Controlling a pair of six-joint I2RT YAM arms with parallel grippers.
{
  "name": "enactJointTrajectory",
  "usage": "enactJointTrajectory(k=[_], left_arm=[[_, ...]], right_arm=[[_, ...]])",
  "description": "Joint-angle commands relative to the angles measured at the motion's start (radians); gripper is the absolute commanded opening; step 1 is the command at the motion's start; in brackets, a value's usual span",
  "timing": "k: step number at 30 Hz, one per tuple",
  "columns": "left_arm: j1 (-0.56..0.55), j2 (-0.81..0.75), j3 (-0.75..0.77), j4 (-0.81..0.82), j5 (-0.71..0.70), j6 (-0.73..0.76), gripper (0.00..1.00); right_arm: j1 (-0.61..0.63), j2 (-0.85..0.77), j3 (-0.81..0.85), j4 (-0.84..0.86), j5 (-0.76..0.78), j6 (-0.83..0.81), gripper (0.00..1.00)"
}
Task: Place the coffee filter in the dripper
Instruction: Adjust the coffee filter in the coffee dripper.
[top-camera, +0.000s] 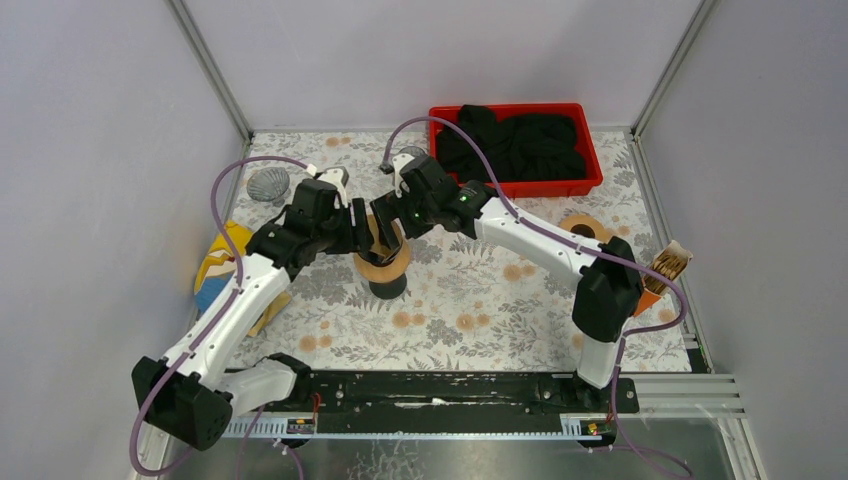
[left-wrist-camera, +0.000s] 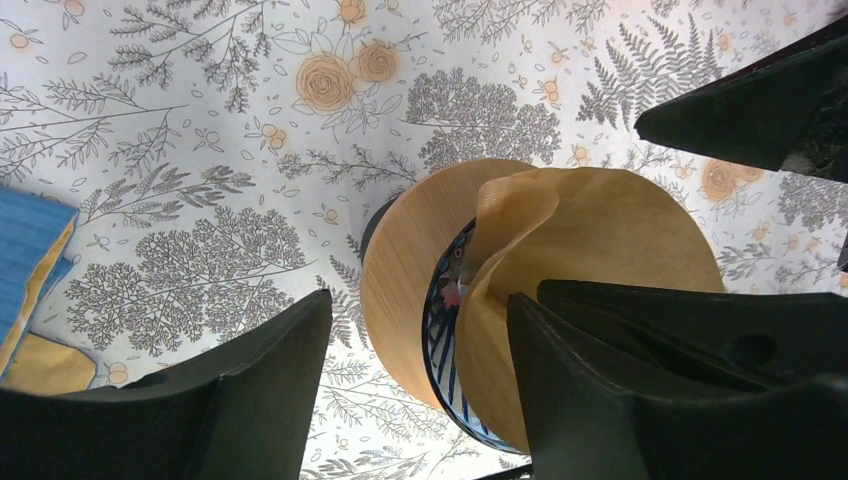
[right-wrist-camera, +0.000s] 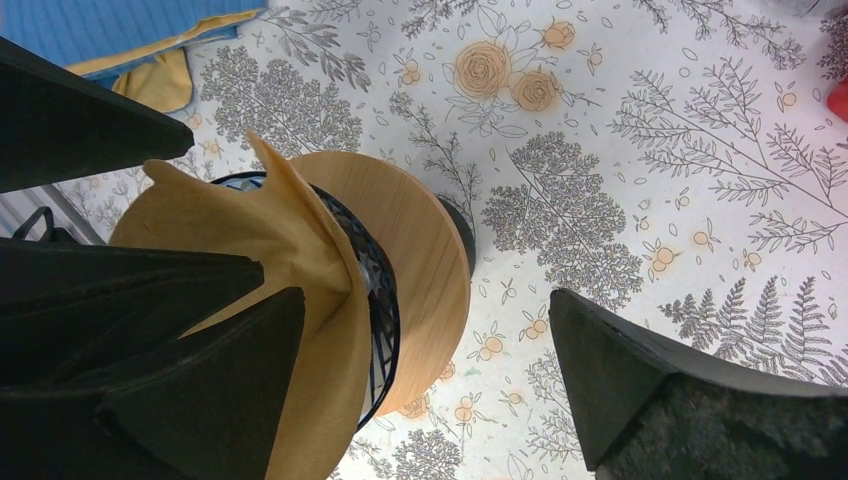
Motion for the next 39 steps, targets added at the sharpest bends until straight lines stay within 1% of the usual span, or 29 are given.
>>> enactJointTrajectory(k=[1, 9, 17, 24, 32, 35, 39], left_arm=[[0.012, -0.041, 0.015, 0.065, -0.005, -0.028, 0.73], [0.013, -0.074, 0.008, 0.074, -0.016, -0.045, 0.76], [0.014, -0.025, 0.0, 0.09, 0.081, -0.06, 0.77], [0.015, 0.012, -0.012, 0.019, 0.091, -0.039, 0.77], [0.016, 0.012, -0.009, -0.098, 0.026, -0.007, 0.68], [0.016, 0.016, -0.012, -0.104, 0.032, -0.01, 0.64], [0.018, 0.021, -0.007, -0.118, 0.005, 0.002, 0.61]], right_arm=[[-0.005, -0.078, 0.003, 0.061, -0.03, -0.008, 0.99], [-0.004, -0.107, -0.003, 0.081, -0.027, -0.013, 1.0], [-0.006, -0.103, -0.024, 0.071, 0.065, -0.037, 0.99], [-0.008, -0.064, -0.026, 0.053, 0.095, -0.042, 0.99], [-0.024, -0.043, -0.026, 0.023, 0.164, -0.05, 0.99], [-0.026, -0.042, -0.026, 0.021, 0.155, -0.043, 0.99], [-0.028, -0.042, -0.026, 0.02, 0.162, -0.046, 0.99]])
